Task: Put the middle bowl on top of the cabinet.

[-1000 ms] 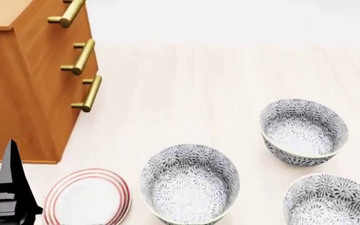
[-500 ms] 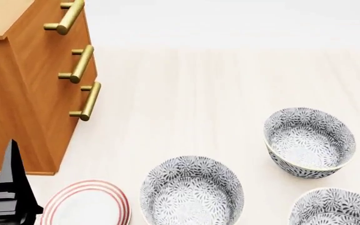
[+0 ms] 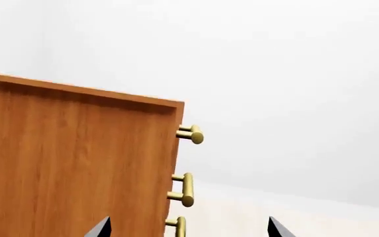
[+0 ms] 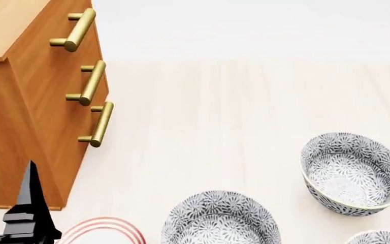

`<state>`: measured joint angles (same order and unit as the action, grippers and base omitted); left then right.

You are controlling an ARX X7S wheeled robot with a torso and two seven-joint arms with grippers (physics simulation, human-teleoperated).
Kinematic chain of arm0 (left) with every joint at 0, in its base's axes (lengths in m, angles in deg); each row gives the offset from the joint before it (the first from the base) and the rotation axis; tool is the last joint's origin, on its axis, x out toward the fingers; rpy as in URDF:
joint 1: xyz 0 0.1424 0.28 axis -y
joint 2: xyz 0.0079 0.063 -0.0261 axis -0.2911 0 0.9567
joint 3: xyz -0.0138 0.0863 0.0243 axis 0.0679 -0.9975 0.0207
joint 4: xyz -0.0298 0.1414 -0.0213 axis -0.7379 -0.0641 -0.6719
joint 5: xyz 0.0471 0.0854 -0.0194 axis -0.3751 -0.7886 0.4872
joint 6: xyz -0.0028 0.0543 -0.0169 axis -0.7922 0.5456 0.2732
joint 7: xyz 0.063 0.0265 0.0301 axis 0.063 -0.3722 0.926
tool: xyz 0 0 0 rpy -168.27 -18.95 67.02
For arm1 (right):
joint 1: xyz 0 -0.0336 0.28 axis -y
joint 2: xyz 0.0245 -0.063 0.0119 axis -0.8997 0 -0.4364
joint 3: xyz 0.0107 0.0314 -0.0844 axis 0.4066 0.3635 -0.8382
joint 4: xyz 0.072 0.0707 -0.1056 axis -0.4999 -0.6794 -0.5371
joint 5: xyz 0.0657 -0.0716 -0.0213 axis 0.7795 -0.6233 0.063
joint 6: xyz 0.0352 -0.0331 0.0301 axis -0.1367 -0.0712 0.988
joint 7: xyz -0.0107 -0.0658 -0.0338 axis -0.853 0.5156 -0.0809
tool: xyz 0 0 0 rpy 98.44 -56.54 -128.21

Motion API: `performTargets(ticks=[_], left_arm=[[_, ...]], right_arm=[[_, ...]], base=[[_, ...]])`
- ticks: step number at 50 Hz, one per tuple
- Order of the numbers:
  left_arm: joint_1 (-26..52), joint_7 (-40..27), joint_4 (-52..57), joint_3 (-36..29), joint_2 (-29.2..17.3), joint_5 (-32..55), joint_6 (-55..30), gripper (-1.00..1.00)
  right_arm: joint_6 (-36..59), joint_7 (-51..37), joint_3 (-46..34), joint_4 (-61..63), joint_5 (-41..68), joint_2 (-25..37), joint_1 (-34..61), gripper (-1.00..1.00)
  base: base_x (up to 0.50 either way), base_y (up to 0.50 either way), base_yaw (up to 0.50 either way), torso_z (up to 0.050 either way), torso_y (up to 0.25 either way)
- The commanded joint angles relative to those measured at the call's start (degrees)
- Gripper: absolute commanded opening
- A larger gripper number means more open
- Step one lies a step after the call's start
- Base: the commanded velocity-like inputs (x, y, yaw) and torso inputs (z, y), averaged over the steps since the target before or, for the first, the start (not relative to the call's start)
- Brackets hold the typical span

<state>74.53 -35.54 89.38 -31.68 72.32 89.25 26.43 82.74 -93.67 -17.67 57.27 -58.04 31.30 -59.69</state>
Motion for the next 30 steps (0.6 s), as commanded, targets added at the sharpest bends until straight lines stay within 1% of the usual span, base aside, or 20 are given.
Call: performTargets(ticks=[1,4,6,7,10,20,22,25,28,30], left_arm=[[-2.14,0.18,-0.25,-4.64,2.31,5.54,-5.34,1.00],[-3.69,1.43,0.02,-5.72,3.12,8.32,-5.42,1.00],[-4.64,1.80,0.32,-5.97,3.78,12.06,-6.99,1.00],[-4.94,2.46,0.43,-4.65,4.17,19.55,-9.70,1.00],[-5.12,2.81,-0.29,-3.47,4.50,27.29,-12.33,1.00],[-7.10,3.76,-1.22,-5.46,5.08,31.76,-13.40,1.00],[-7.13,3.75,-1.54,-5.52,5.07,33.75,-14.12,1.00],[-7.23,3.48,-1.79,-5.64,5.33,33.25,-13.51,1.00],[-7.63,2.82,-1.22,-6.04,5.65,29.58,-11.50,1.00],[-7.88,2.24,-2.13,-4.38,6.99,30.32,-9.58,1.00]], right_arm=[[-0.25,-0.27,-0.32,0.27,-0.29,0.33,-0.16,1.00],[-0.46,-0.31,-0.09,0.32,-0.05,0.42,-0.38,1.00],[-0.78,-0.32,0.04,0.28,0.10,0.43,-0.57,1.00],[-0.90,-0.26,0.06,0.25,0.15,0.48,-0.68,1.00],[-0.90,-0.22,-0.10,0.30,0.02,0.62,-0.78,1.00],[-2.20,0.15,0.42,0.32,0.63,0.92,-1.99,1.00],[-2.61,0.24,0.76,0.48,0.85,0.91,-2.54,1.00],[-3.05,0.34,1.13,0.68,1.10,0.93,-3.11,1.00],[-3.18,0.35,1.18,0.72,1.11,0.97,-3.26,1.00],[-3.06,0.30,0.99,0.67,0.80,0.99,-3.22,1.00]], base=[[0.00,0.00,0.00,0.000,0.000],[0.00,0.00,0.00,0.000,0.000],[0.00,0.00,0.00,0.000,0.000],[0.00,0.00,0.00,0.000,0.000],[0.00,0.00,0.00,0.000,0.000],[0.00,0.00,0.00,0.000,0.000],[0.00,0.00,0.00,0.000,0.000],[0.00,0.00,0.00,0.000,0.000],[0.00,0.00,0.00,0.000,0.000],[0.00,0.00,0.00,0.000,0.000]])
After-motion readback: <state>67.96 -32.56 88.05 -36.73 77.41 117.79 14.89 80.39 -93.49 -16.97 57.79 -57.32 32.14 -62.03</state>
